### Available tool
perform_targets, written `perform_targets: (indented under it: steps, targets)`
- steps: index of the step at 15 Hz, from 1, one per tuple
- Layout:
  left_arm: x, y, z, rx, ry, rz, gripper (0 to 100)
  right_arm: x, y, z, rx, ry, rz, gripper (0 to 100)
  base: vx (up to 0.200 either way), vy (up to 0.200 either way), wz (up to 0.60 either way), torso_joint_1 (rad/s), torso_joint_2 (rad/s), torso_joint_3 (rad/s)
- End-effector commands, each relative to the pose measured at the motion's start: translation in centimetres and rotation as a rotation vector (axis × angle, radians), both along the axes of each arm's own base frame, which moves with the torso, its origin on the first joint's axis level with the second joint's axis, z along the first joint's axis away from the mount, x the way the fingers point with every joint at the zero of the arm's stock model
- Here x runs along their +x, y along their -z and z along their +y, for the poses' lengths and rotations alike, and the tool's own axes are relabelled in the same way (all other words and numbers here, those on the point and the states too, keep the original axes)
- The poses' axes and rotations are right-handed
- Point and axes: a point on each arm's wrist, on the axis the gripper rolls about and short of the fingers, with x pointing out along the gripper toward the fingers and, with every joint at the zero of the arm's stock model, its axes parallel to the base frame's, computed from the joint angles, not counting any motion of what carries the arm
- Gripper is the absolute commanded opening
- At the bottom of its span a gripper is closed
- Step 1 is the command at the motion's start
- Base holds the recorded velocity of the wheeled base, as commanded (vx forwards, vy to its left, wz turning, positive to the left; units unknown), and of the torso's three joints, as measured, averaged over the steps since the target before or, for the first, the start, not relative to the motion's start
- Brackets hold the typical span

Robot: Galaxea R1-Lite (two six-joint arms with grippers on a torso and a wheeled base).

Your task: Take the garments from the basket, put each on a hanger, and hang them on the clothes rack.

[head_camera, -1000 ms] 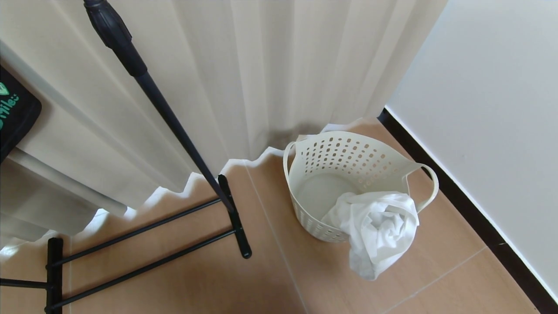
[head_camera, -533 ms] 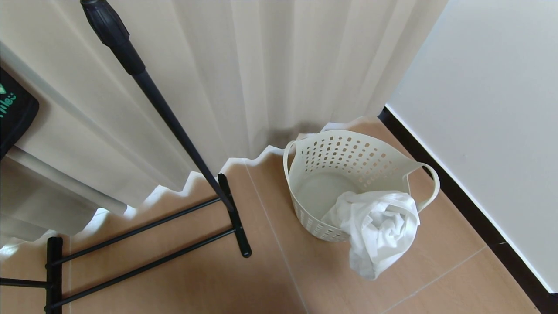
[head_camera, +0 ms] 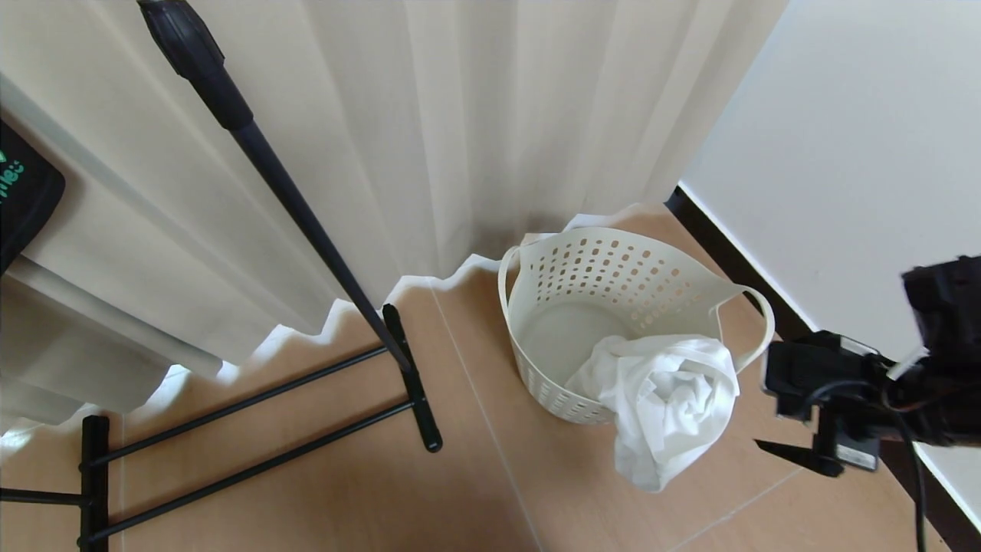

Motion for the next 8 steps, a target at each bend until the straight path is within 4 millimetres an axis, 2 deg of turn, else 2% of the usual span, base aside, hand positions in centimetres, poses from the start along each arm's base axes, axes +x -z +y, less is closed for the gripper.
perform_targets:
  steps: [1, 2, 4, 6, 8]
  targets:
    - [0.0, 0.0, 0.0, 0.000, 0.000, -0.001, 100, 7.5, 3.0, 3.9, -0.159, -0.036, 0.046, 100, 0.000, 0.000, 0.00, 0.000, 0.00, 0.000]
    - [0.0, 0.0, 0.0, 0.000, 0.000, -0.001, 100, 8.3, 3.2, 4.3, -0.175, -0.027, 0.031, 100, 0.000, 0.000, 0.00, 0.000, 0.00, 0.000]
    - [0.0, 0.0, 0.0, 0.000, 0.000, -0.001, 100, 11.6, 4.4, 5.2, -0.231, -0.061, -0.030, 100, 0.000, 0.000, 0.00, 0.000, 0.00, 0.000]
    - [0.0, 0.0, 0.0, 0.000, 0.000, -0.001, 100, 12.7, 5.1, 5.4, -0.269, -0.037, -0.051, 100, 0.000, 0.000, 0.00, 0.000, 0.00, 0.000]
    - [0.0, 0.0, 0.0, 0.000, 0.000, -0.001, 100, 12.7, 5.1, 5.6, -0.287, -0.025, -0.058, 100, 0.000, 0.000, 0.00, 0.000, 0.00, 0.000]
